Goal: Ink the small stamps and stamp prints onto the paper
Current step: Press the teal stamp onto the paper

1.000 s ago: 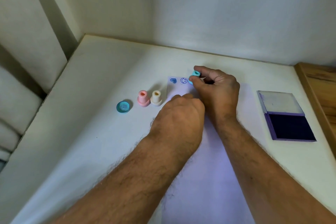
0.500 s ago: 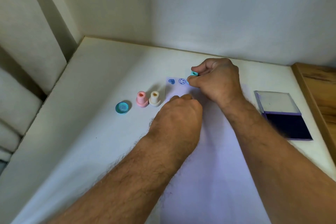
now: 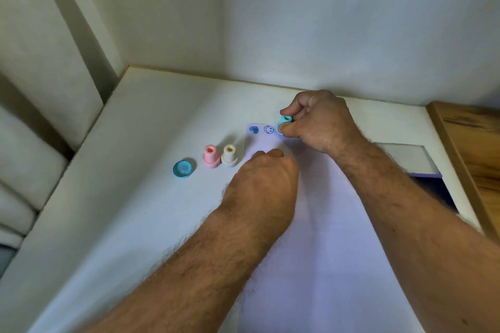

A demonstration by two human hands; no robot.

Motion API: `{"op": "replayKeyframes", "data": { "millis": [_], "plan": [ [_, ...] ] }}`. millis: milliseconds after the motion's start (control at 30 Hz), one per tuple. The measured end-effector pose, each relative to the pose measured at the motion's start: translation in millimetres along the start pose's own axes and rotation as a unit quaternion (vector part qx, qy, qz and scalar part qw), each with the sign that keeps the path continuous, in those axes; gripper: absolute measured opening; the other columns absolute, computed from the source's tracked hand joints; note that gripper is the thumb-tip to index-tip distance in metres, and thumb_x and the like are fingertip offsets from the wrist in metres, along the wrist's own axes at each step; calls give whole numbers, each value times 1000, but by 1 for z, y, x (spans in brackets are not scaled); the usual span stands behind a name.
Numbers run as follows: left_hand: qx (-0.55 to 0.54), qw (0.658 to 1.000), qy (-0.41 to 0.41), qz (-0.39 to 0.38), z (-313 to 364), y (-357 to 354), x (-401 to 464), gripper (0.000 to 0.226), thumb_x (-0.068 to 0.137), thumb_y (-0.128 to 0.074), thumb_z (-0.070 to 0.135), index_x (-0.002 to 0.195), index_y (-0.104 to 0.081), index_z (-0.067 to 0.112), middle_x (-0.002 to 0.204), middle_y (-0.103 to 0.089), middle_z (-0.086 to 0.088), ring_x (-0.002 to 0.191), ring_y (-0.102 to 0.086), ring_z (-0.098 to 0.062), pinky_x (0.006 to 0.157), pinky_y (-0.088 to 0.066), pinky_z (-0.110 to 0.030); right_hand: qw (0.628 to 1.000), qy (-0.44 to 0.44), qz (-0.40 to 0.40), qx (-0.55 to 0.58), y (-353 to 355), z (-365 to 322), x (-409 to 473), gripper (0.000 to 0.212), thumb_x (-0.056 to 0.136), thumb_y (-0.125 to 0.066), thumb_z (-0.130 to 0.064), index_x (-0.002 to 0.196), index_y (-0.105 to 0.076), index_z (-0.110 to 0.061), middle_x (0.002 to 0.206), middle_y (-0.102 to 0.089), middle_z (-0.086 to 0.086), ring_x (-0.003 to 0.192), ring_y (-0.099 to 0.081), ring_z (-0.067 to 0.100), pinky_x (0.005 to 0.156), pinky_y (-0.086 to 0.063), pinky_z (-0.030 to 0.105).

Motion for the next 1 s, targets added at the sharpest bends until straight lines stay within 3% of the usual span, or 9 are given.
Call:
{"op": "replayKeyframes", "data": {
  "millis": [167,300,400,500,633,700,767,900,1000],
  "plan": [
    [1,1000,12,0,-1,-2,-1,35,89,-59,17,124,-56,12,120,-54,-7,110,-52,-24,90,-43,-31,1000,-20,0,-6,-1,-1,-4,21,69,-80,-17,88,-73,-22,74,-68,-7,72,-64,9,60,-45,11],
    [6,1000,12,7,-1,-5,-1,38,88,-60,17,126,-58,13,121,-56,-6,110,-53,-24,94,-42,-29,985,-75,44,146,5,8,-21,23,72,-79,-16,94,-73,-21,86,-73,-3,73,-67,12,70,-56,25],
    [-7,1000,15,5,-2,-4,-3,39,89,-58,18,128,-57,16,124,-55,-5,113,-51,-23,96,-39,-28,934,-151,94,311,12,17,-48,27,75,-77,-12,100,-73,-21,84,-72,5,63,-64,14,70,-60,30],
    [-15,999,28,-6,-4,-4,-4,41,90,-56,18,131,-56,15,130,-53,-5,119,-50,-22,99,-37,-27,862,-217,100,447,17,19,-79,18,79,-76,-5,96,-73,-9,85,-73,12,68,-65,18,72,-60,30],
    [-95,993,68,-15,-7,6,-9,44,94,-55,18,138,-50,18,139,-52,-2,126,-50,-20,104,-38,-27,801,-261,96,531,22,15,-111,13,82,-75,-7,94,-70,-5,80,-70,9,70,-65,17,70,-59,27],
    [-136,985,93,48,-10,18,-15,45,94,-55,19,138,-51,26,134,-59,3,121,-54,-14,96,-36,-20,790,-268,87,545,23,10,-121,11,82,-74,-8,92,-71,-6,76,-68,7,67,-62,15,68,-59,25],
    [-177,969,128,113,-15,30,-22,39,92,-55,17,128,-60,32,114,-70,9,107,-62,-7,84,-34,-15,783,-267,72,557,20,5,-129,11,82,-74,-8,93,-72,-5,73,-67,6,66,-62,15,66,-58,25],
    [-278,926,182,177,-34,44,-38,30,86,-60,15,107,-72,34,95,-74,10,89,-69,-10,77,-54,-21,773,-252,31,582,8,-7,-140,15,84,-71,-3,99,-71,-2,84,-74,14,71,-67,18,69,-61,29],
    [-302,909,198,207,-53,53,-47,28,84,-63,13,99,-75,34,90,-73,8,77,-68,-9,65,-50,-17,769,-255,3,586,-6,-14,-143,18,83,-69,2,101,-71,0,93,-76,19,74,-70,23,69,-62,30]
  ]
}}
Point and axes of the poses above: each hand's wrist, its own x-axis towards the middle knuckle, its own y-axis out of the back of the hand, z = x × y, the point moved 4 cm from there along x, towards the middle knuckle
